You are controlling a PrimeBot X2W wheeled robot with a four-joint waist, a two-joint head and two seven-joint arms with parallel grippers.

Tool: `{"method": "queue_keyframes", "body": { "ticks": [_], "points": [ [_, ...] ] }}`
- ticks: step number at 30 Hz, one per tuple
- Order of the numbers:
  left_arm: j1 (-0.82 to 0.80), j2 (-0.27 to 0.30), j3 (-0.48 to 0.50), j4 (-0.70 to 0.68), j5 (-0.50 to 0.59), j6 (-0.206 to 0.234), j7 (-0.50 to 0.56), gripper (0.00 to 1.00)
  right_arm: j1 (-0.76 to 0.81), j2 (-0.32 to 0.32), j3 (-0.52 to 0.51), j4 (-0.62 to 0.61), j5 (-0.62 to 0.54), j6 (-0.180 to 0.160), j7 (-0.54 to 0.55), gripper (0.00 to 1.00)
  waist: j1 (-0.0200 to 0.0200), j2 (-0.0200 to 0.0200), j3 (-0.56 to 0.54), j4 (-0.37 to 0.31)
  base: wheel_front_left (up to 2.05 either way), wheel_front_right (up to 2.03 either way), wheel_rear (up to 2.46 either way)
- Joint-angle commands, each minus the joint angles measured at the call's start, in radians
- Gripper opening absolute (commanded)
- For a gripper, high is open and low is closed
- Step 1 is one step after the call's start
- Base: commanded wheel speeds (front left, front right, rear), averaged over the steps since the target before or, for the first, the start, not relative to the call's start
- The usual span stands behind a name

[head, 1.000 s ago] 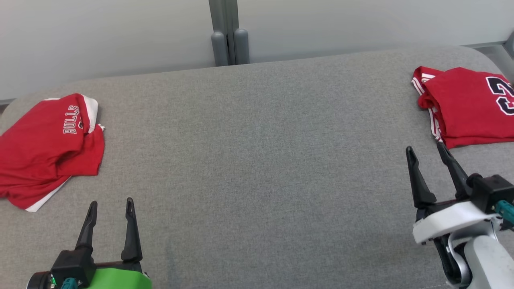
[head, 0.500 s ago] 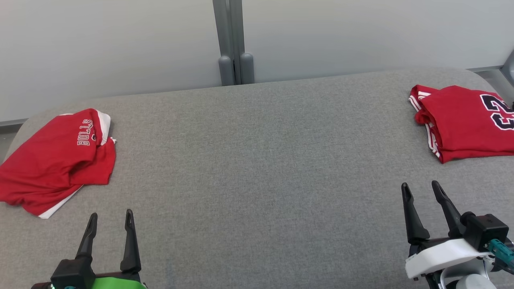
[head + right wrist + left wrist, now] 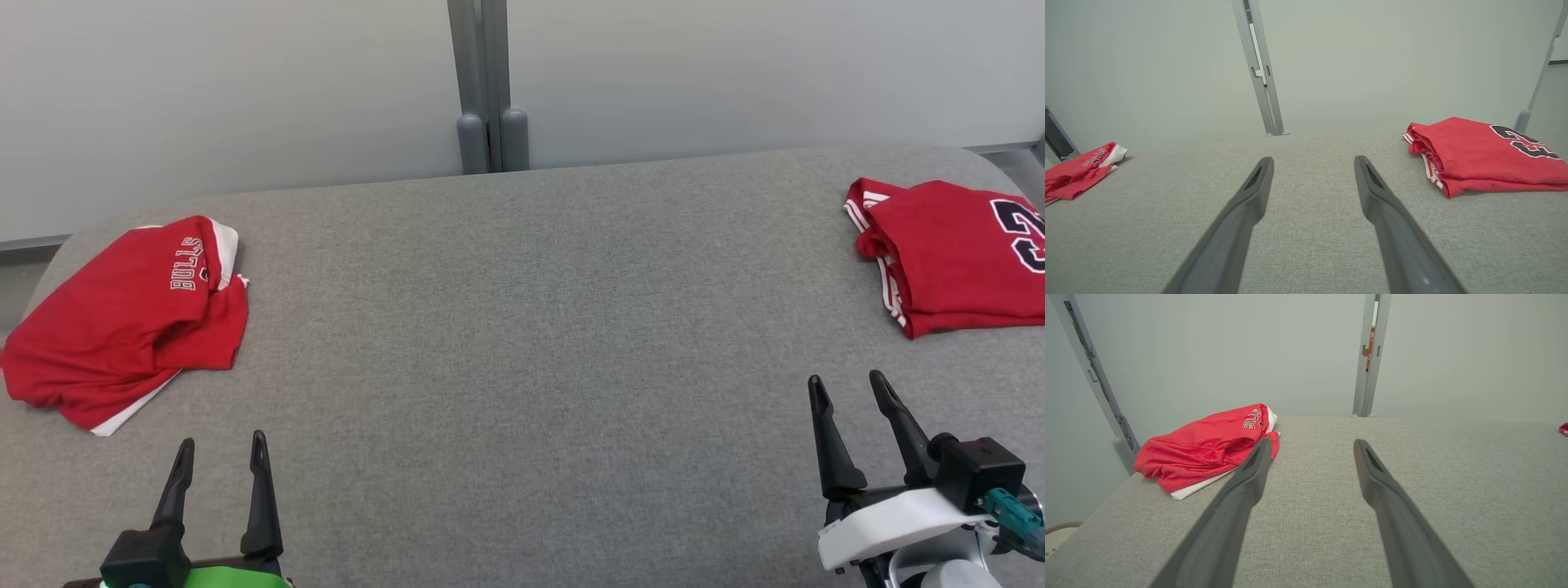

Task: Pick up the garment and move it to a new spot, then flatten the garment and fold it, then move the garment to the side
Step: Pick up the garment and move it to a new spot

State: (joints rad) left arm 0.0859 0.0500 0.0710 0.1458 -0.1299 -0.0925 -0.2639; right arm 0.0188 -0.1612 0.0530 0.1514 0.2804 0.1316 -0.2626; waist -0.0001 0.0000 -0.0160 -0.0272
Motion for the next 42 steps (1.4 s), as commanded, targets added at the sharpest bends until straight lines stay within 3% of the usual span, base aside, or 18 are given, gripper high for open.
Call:
{"method": "queue_keyframes", "body": {
  "ticks": [1, 10, 28, 42],
  "points": [
    [-0.002, 0.002, 0.007, 0.001, 0.005, -0.002, 0.000, 1.00, 0.013, 0.002, 0.002, 0.002, -0.004, -0.002, -0.003, 1.00, 0.0001, 0.0000, -0.001, 0.005, 0.00, 0.00, 0.00],
    [-0.007, 0.002, 0.026, 0.001, 0.020, -0.005, 0.000, 1.00, 0.018, 0.011, 0.021, 0.016, 0.005, -0.002, -0.003, 1.00, 0.0001, 0.0000, -0.005, 0.074, 0.00, 0.00, 0.00],
    [-0.010, 0.009, 0.080, -0.008, 0.041, -0.003, 0.000, 1.00, -0.008, 0.029, 0.052, 0.020, 0.008, -0.002, -0.003, 1.00, 0.0001, 0.0000, 0.041, 0.345, 0.00, 0.00, 0.00],
    [0.001, 0.006, 0.114, -0.016, 0.038, 0.001, 0.000, 1.00, -0.018, 0.033, 0.061, 0.023, 0.003, -0.002, -0.003, 1.00, 0.0001, 0.0000, 0.054, 0.465, 0.00, 0.00, 0.00]
  ]
}}
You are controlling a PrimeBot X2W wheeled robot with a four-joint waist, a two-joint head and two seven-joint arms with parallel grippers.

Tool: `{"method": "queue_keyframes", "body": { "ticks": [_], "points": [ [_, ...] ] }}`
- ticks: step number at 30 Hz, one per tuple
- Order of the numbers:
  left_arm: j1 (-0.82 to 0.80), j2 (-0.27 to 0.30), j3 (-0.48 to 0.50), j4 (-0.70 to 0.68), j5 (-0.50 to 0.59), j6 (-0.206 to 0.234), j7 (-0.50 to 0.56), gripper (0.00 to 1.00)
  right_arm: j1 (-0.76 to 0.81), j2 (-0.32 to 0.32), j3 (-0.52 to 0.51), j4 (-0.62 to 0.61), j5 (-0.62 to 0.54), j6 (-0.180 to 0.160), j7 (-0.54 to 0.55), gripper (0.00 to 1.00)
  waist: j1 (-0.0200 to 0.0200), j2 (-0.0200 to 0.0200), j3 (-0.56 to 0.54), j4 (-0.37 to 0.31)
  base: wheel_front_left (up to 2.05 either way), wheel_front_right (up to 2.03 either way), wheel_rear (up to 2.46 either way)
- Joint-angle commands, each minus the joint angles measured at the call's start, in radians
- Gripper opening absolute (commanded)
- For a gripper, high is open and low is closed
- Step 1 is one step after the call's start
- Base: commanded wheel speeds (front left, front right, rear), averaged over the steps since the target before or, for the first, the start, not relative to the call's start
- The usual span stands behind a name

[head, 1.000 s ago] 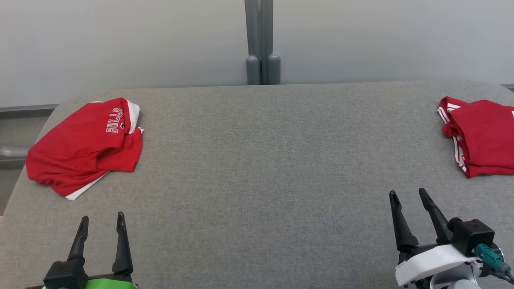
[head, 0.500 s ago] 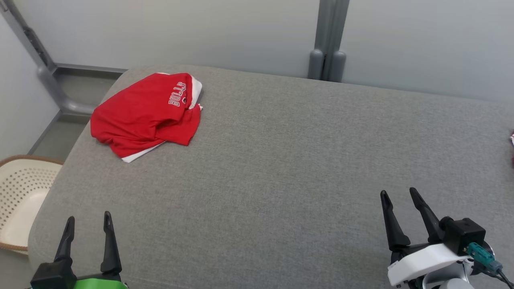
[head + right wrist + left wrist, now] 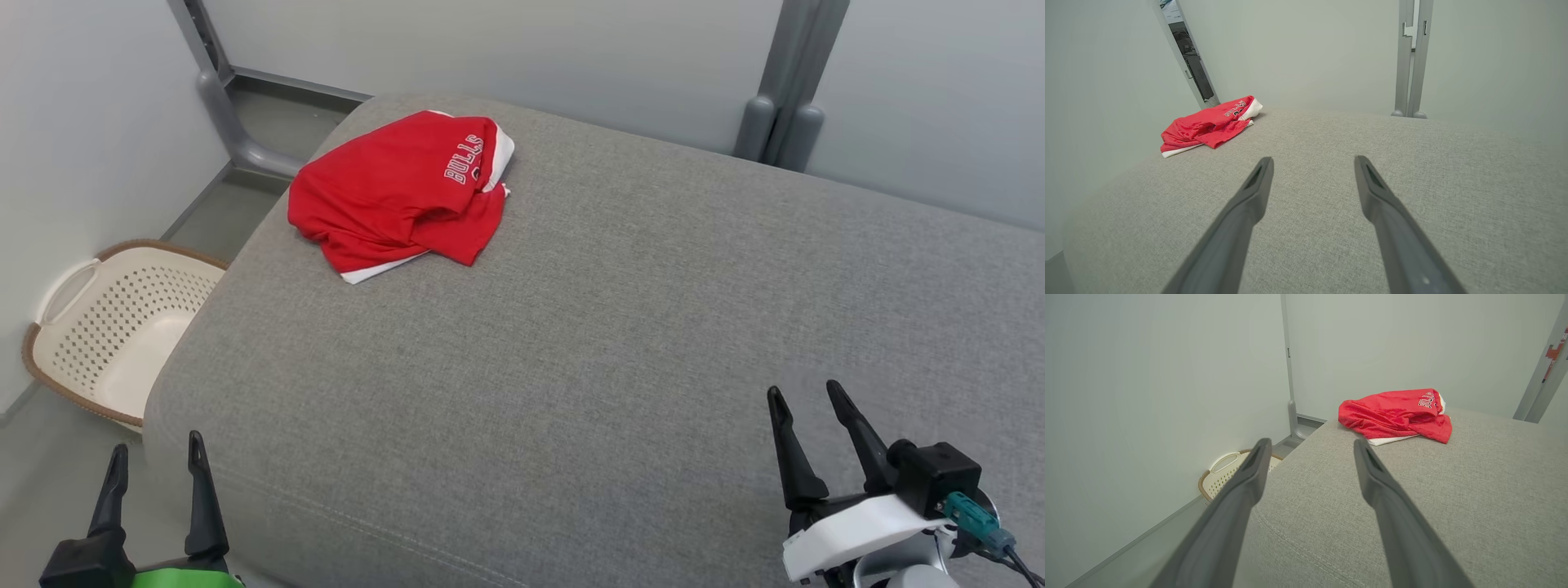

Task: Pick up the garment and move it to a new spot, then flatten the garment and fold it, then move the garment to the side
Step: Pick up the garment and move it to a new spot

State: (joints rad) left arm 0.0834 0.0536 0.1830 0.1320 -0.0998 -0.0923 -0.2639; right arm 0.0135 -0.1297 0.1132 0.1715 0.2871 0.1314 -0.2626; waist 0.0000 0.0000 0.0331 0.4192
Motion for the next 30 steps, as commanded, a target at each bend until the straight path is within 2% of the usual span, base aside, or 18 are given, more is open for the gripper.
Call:
{"method": "queue_keyframes", "body": {
  "ticks": [1, 8, 14, 22, 30],
  "points": [
    [0.006, 0.003, 0.003, -0.004, 0.009, 0.001, 0.000, 1.00, -0.014, 0.002, 0.002, 0.004, -0.003, -0.002, -0.003, 1.00, 0.0000, 0.0000, 0.005, 0.021, 0.00, 0.00, 0.00],
    [0.012, 0.001, 0.017, -0.006, 0.005, 0.006, 0.000, 1.00, -0.002, -0.003, 0.010, 0.005, 0.003, -0.002, -0.003, 1.00, 0.0000, 0.0000, 0.007, 0.018, 0.00, 0.00, 0.00],
    [-0.018, 0.000, 0.020, -0.006, 0.003, 0.008, 0.000, 1.00, -0.002, -0.014, 0.001, 0.001, 0.003, -0.002, -0.003, 1.00, 0.0000, 0.0000, 0.022, -0.016, 0.00, 0.00, 0.00],
    [-0.134, 0.012, 0.042, -0.026, -0.015, -0.002, 0.000, 1.00, -0.033, -0.065, -0.036, -0.022, -0.002, -0.002, -0.003, 1.00, 0.0000, 0.0000, 0.099, -0.120, 0.00, 0.00, 0.00],
    [-0.389, 0.060, 0.052, -0.004, -0.036, -0.011, 0.000, 1.00, -0.085, -0.123, -0.077, -0.066, 0.007, -0.002, -0.003, 1.00, 0.0000, 0.0000, 0.242, -0.255, 0.00, 0.00, 0.00]
  ]
}}
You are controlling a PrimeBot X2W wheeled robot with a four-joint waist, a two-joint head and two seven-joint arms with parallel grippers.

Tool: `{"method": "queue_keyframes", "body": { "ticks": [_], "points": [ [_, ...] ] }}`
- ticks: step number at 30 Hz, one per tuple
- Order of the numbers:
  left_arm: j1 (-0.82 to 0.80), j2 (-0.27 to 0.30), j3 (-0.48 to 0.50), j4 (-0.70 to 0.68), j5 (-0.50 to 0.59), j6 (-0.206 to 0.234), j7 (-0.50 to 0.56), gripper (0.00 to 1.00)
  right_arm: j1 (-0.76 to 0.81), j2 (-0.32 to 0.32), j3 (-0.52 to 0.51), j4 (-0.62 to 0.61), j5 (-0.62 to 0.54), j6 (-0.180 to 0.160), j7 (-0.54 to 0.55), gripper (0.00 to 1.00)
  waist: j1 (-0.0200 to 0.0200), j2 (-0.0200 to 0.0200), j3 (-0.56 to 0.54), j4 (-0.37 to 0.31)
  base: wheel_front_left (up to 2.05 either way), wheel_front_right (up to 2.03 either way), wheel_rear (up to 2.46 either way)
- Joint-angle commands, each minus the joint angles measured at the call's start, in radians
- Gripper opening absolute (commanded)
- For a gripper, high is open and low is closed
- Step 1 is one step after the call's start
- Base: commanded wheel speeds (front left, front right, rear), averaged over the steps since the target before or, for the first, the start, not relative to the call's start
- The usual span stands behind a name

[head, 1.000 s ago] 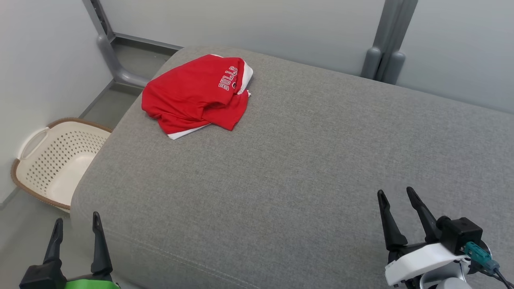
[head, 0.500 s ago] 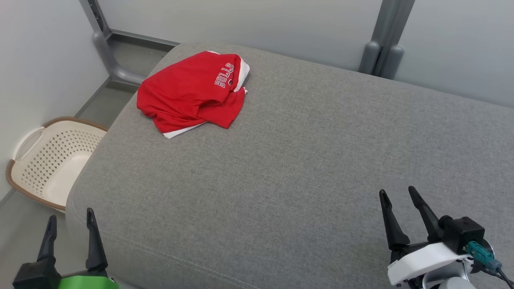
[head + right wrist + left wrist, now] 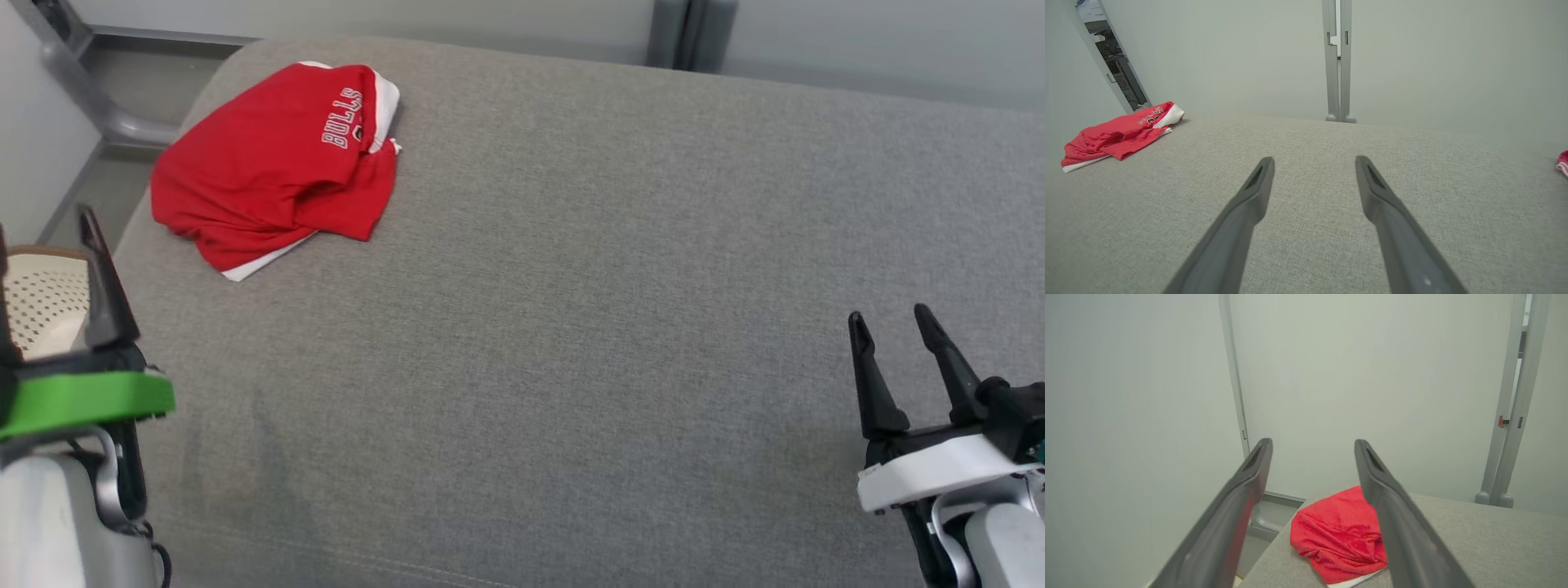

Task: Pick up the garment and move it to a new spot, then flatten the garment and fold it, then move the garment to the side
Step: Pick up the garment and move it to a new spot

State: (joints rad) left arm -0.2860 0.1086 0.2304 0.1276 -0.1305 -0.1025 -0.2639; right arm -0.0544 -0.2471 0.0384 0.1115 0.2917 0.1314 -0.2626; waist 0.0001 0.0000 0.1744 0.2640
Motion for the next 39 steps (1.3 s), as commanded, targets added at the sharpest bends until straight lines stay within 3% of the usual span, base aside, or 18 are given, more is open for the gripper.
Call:
{"method": "queue_keyframes", "body": {
  "ticks": [1, 8, 18, 25, 30, 36, 37, 39],
  "points": [
    [-0.059, 0.016, 0.006, 0.008, -0.009, -0.002, 0.000, 1.00, -0.027, -0.010, -0.007, -0.015, 0.004, -0.002, -0.003, 1.00, -0.0001, 0.0000, 0.124, -0.120, 0.00, 0.00, 0.00],
    [-0.304, 0.099, 0.006, 0.093, -0.029, -0.009, 0.023, 1.00, -0.059, -0.042, -0.055, -0.058, 0.002, -0.002, -0.003, 1.00, -0.0001, 0.0000, 0.250, -0.235, 0.00, 0.00, 0.00],
    [-0.577, 0.215, 0.023, 0.306, -0.063, -0.009, 0.158, 1.00, -0.074, -0.051, -0.134, -0.128, -0.005, -0.002, -0.003, 1.00, -0.0001, 0.0000, 0.392, -0.350, 0.00, 0.00, 0.00],
    [-0.644, 0.284, 0.012, 0.522, -0.058, -0.010, 0.244, 1.00, -0.085, -0.060, -0.149, -0.149, -0.005, -0.002, -0.003, 1.00, -0.0001, 0.0000, 0.428, -0.378, 0.00, 0.00, 0.00],
    [-0.667, 0.312, 0.004, 0.684, -0.071, -0.007, 0.375, 1.00, -0.089, -0.061, -0.153, -0.153, -0.009, -0.002, -0.003, 1.00, -0.0001, 0.0000, 0.433, -0.381, 0.00, 0.00, 0.00],
    [-0.660, 0.307, -0.007, 0.794, -0.098, -0.016, 0.455, 1.00, -0.090, -0.054, -0.148, -0.149, -0.016, -0.002, -0.003, 1.00, -0.0001, 0.0000, 0.426, -0.379, 0.00, 0.00, 0.00],
    [-0.660, 0.307, -0.005, 0.803, -0.101, -0.017, 0.460, 0.77, -0.091, -0.054, -0.147, -0.147, -0.016, -0.002, -0.003, 1.00, -0.0001, 0.0000, 0.425, -0.379, 0.00, 0.00, 0.00],
    [-0.655, 0.311, -0.015, 0.824, -0.101, -0.016, 0.472, 0.00, -0.093, -0.053, -0.142, -0.143, -0.017, -0.002, -0.003, 1.00, -0.0001, 0.0000, 0.422, -0.380, 0.00, 0.00, 0.00]
  ]
}}
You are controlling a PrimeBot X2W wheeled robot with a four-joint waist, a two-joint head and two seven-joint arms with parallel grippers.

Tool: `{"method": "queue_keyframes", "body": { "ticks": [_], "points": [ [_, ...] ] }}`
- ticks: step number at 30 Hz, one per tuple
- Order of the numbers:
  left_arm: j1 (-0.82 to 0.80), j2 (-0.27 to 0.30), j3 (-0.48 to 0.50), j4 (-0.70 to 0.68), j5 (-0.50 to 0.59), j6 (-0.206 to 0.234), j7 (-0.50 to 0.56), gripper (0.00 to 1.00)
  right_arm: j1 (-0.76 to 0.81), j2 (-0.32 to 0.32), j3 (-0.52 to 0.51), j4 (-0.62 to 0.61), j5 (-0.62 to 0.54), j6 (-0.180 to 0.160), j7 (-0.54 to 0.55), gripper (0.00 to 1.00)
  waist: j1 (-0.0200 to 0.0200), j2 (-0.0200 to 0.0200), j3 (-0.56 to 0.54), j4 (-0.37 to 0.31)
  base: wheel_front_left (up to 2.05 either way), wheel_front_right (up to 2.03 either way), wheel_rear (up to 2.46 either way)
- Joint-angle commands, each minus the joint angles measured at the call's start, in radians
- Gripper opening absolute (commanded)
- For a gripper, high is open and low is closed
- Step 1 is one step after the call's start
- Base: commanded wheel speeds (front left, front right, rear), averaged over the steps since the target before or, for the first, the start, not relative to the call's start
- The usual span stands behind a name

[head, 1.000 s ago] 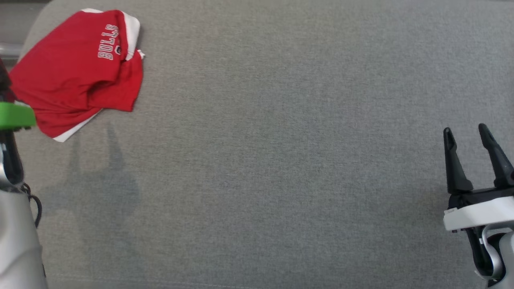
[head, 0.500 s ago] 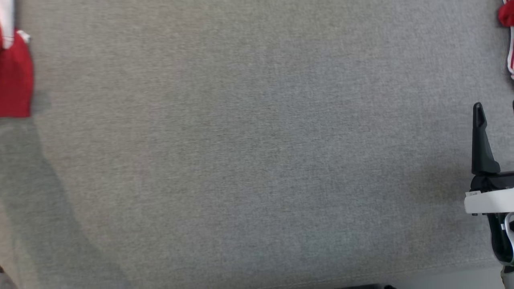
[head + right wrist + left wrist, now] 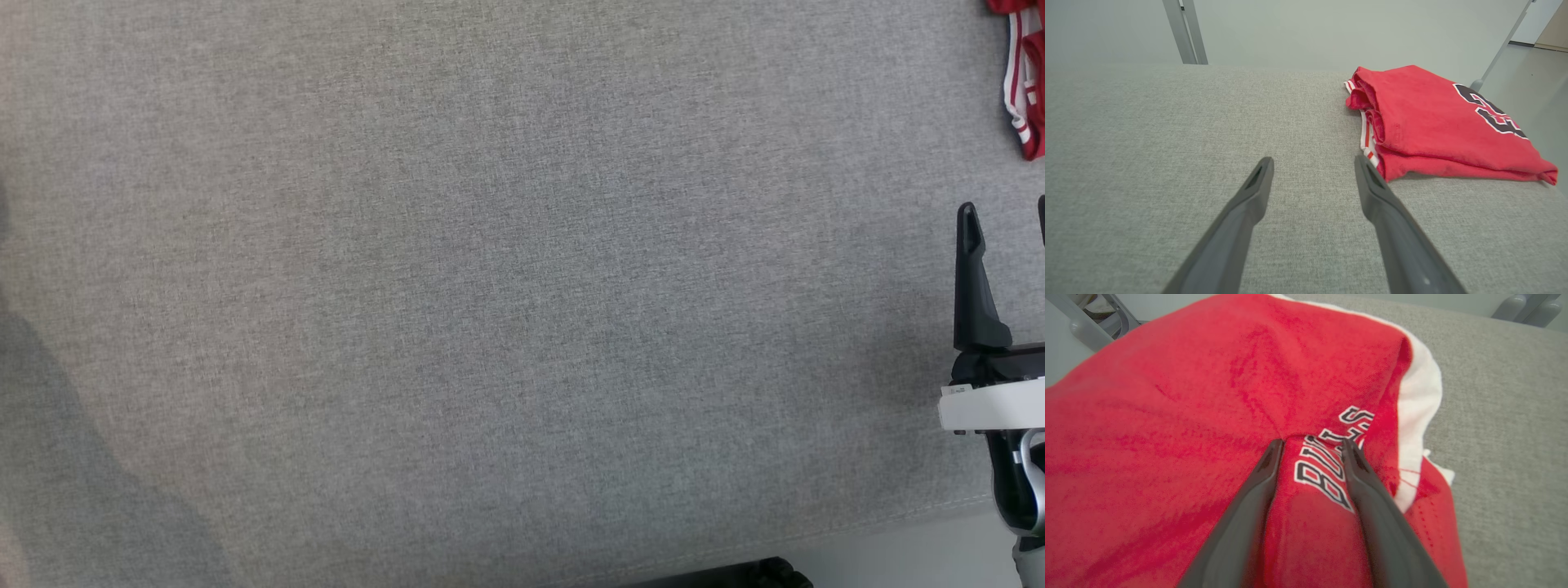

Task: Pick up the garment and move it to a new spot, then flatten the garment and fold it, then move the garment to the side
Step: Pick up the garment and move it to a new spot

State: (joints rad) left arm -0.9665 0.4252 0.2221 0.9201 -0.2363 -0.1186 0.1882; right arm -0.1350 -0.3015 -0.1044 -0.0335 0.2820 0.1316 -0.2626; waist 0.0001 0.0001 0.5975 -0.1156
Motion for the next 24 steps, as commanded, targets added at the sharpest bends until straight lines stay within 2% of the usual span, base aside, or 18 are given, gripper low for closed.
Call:
{"method": "queue_keyframes", "body": {
  "ticks": [1, 13, 19, 24],
  "points": [
    [0.025, -0.003, -0.008, 0.038, 0.005, 0.000, 0.019, 0.00, -0.013, 0.003, 0.004, 0.003, -0.007, -0.002, -0.003, 1.00, -0.0001, -0.0001, -0.003, -0.001, 0.00, 0.00, 0.00],
    [0.014, -0.010, -0.053, -0.018, 0.035, 0.022, -0.136, 0.00, -0.005, 0.019, 0.026, 0.030, -0.004, -0.002, -0.003, 1.00, -0.0001, -0.0001, -0.108, 0.028, 0.00, 0.00, 0.00],
    [0.000, -0.021, -0.085, -0.114, 0.052, 0.019, -0.205, 0.00, 0.004, 0.043, 0.048, 0.058, -0.004, -0.002, -0.003, 1.00, -0.0001, -0.0001, -0.191, 0.038, 0.00, 0.00, 0.00],
    [0.002, -0.032, -0.136, -0.241, 0.074, 0.009, -0.211, 0.00, 0.013, 0.070, 0.055, 0.091, -0.001, -0.002, -0.003, 1.00, -0.0001, -0.0001, -0.256, 0.024, 0.00, 0.00, 0.00]
  ]
}}
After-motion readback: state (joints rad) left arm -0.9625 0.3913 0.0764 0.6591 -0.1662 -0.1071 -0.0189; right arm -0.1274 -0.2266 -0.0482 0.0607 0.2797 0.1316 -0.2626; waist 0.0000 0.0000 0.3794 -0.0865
